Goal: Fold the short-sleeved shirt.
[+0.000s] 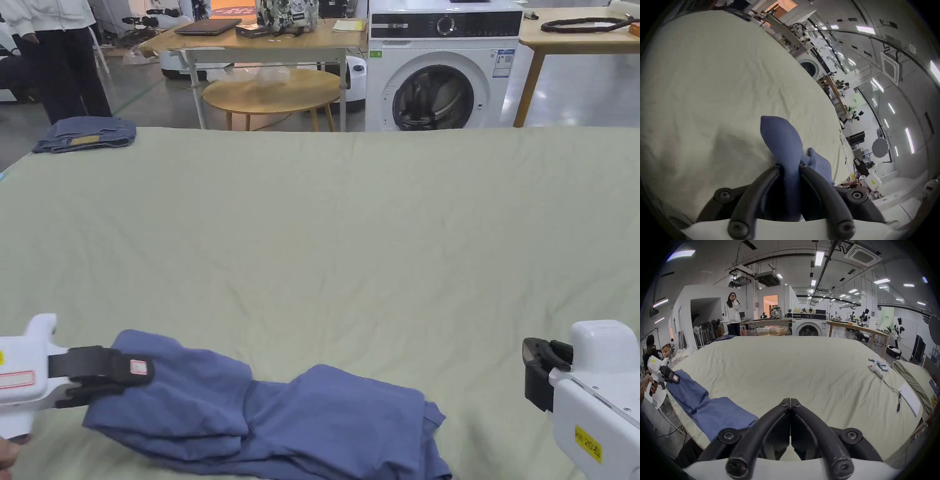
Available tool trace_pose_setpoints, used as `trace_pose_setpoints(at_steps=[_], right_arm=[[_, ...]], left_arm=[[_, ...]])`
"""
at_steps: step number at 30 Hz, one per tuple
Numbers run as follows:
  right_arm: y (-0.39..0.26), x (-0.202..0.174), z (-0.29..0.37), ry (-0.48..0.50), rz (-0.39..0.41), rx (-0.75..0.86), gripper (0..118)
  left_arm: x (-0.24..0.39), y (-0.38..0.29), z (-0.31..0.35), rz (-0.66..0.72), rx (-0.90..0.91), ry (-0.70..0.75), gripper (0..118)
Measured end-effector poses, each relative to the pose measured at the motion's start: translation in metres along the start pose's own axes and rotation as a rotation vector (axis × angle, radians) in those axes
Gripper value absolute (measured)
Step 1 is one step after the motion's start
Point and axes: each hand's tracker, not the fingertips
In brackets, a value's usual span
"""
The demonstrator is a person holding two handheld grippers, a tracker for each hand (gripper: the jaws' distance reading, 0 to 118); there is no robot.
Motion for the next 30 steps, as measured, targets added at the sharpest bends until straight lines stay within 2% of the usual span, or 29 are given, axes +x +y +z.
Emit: trace_pose_setpoints(at_steps=[4, 7, 11, 12, 14, 15, 16, 17, 20, 24, 25, 27, 28, 29, 30], right_arm=[[0.000, 0.001, 0.001, -0.008, 0.007, 0.003, 0], [-0.001, 0.004, 0.004, -0.008, -0.002, 0.005, 0], [-0.003, 0.010, 0.010, -0.021, -0.006, 0.010, 0], [-0.003, 0.012, 0.012, -0.028, -0.005, 0.010, 0], [-0.004, 0.015, 0.014, -0.035, -0.009, 0.009, 0], [-0.005, 0.017, 0.015, -0.036, -0.013, 0.009, 0], [-0.006, 0.019, 0.016, -0.038, -0.014, 0.009, 0], [-0.006, 0.021, 0.016, -0.044, -0.018, 0.008, 0], [-0.008, 0.027, 0.018, -0.051, -0.023, 0.008, 0], [-0.010, 0.034, 0.017, -0.055, -0.047, 0.004, 0], [-0.011, 0.035, 0.017, -0.053, -0.048, 0.004, 0], [-0.013, 0.035, 0.018, -0.058, -0.046, 0.002, 0], [-0.014, 0.036, 0.018, -0.058, -0.047, 0.002, 0], [-0.015, 0.037, 0.018, -0.058, -0.053, 0.000, 0], [-0.016, 0.037, 0.018, -0.058, -0.056, -0.001, 0]], left_arm=[[0.062, -0.026, -0.049, -0.077, -0.065, -0.036, 5], [0.086, -0.043, -0.101, -0.151, -0.073, 0.065, 5], [0.098, -0.067, -0.180, -0.108, -0.164, 0.040, 7], [0.101, -0.071, -0.195, -0.098, -0.168, 0.036, 22], [0.104, -0.080, -0.220, -0.104, -0.187, 0.026, 87], [0.104, -0.082, -0.228, -0.105, -0.201, 0.019, 100], [0.103, -0.083, -0.234, -0.115, -0.219, 0.011, 105], [0.105, -0.087, -0.234, -0.113, -0.222, 0.004, 106], [0.122, -0.092, -0.210, -0.215, -0.211, -0.161, 106], [0.122, -0.080, -0.171, -0.235, -0.195, -0.145, 105], [0.115, -0.074, -0.166, -0.232, -0.193, -0.161, 98], [0.101, -0.065, -0.159, -0.108, -0.186, -0.146, 51], [0.088, -0.063, -0.162, -0.051, -0.194, -0.192, 23], [0.078, -0.062, -0.164, 0.002, -0.202, -0.224, 9], [0.079, -0.066, -0.169, 0.023, -0.200, -0.240, 9]])
